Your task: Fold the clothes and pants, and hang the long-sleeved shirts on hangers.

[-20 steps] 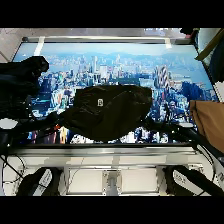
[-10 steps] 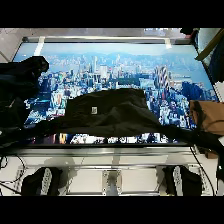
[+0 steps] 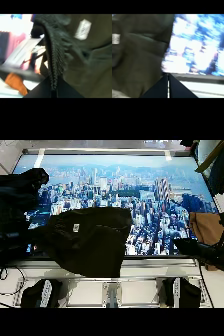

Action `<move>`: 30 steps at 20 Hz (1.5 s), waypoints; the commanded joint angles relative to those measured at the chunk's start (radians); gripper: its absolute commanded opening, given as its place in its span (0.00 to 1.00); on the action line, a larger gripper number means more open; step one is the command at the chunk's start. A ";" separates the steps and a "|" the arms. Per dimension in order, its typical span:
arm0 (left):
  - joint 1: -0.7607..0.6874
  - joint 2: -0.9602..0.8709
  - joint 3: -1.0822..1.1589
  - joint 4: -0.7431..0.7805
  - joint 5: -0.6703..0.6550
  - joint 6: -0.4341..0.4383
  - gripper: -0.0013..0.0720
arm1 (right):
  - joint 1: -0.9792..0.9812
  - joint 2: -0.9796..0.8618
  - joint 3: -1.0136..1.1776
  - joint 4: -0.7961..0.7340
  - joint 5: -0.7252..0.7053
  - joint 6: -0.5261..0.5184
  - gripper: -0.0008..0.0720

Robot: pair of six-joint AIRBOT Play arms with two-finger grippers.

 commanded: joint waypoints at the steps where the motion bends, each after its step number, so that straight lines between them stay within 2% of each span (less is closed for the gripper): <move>1: -0.048 -0.106 0.079 -0.063 0.018 -0.004 0.05 | -0.003 -0.085 0.029 0.090 -0.043 -0.030 0.02; 3: -0.094 -0.158 0.079 -0.016 0.033 -0.004 0.05 | 0.030 -0.115 0.015 0.092 -0.091 -0.048 0.05; 4: -0.109 -0.179 0.079 0.008 0.042 -0.004 0.05 | 0.066 -0.132 -0.005 0.091 -0.121 -0.062 0.19; 5: -0.112 -0.201 0.079 0.030 0.046 -0.004 0.05 | 0.100 -0.157 -0.029 0.092 -0.162 -0.069 0.39; 6: -0.112 -0.219 0.079 0.040 0.042 -0.005 0.05 | 0.138 -0.195 -0.053 0.094 -0.212 -0.069 0.46; 7: -0.111 -0.233 0.079 0.042 0.034 -0.002 0.14 | 0.175 -0.238 -0.069 0.094 -0.249 -0.069 0.46; 8: -0.111 -0.237 0.079 0.042 0.029 0.013 0.59 | 0.217 -0.289 -0.076 0.095 -0.281 -0.069 0.46; 9: -0.111 -0.235 0.079 0.042 0.025 0.021 0.98 | 0.257 -0.336 -0.076 0.094 -0.312 -0.075 0.46; 11: -0.095 -0.228 0.080 0.091 0.041 0.023 0.97 | 0.328 -0.427 -0.076 0.093 -0.429 -0.122 0.46; 13: -0.066 -0.227 0.085 0.131 0.125 0.021 0.97 | 0.379 -0.527 -0.075 0.093 -0.556 -0.127 0.46; 14: -0.051 -0.227 0.086 0.129 0.215 0.018 0.97 | 0.398 -0.590 -0.072 0.094 -0.584 -0.150 0.46; 17: -0.023 -0.236 0.090 0.127 0.549 -0.081 0.96 | 0.437 -0.792 -0.018 0.095 -0.574 -0.194 0.46; 18: -0.023 -0.265 0.110 0.123 0.599 -0.087 0.96 | 0.448 -0.856 0.017 0.094 -0.583 -0.209 0.47; 19: -0.026 -0.317 0.146 0.123 0.578 -0.085 0.96 | 0.458 -0.915 0.057 0.096 -0.597 -0.222 0.47; 21: -0.044 -0.483 0.242 0.116 0.434 -0.036 0.96 | 0.468 -1.012 0.142 0.097 -0.614 -0.232 0.47; 23: -0.073 -0.665 0.341 0.102 0.330 -0.023 0.96 | 0.470 -1.104 0.236 0.098 -0.612 -0.237 0.48; 26: -0.087 -0.908 0.483 -0.063 0.222 0.054 0.95 | 0.470 -1.204 0.354 0.101 -0.599 -0.239 0.48; 30: -0.065 -1.094 0.571 -0.085 0.121 0.053 0.95 | 0.470 -1.237 0.419 0.098 -0.599 -0.240 0.48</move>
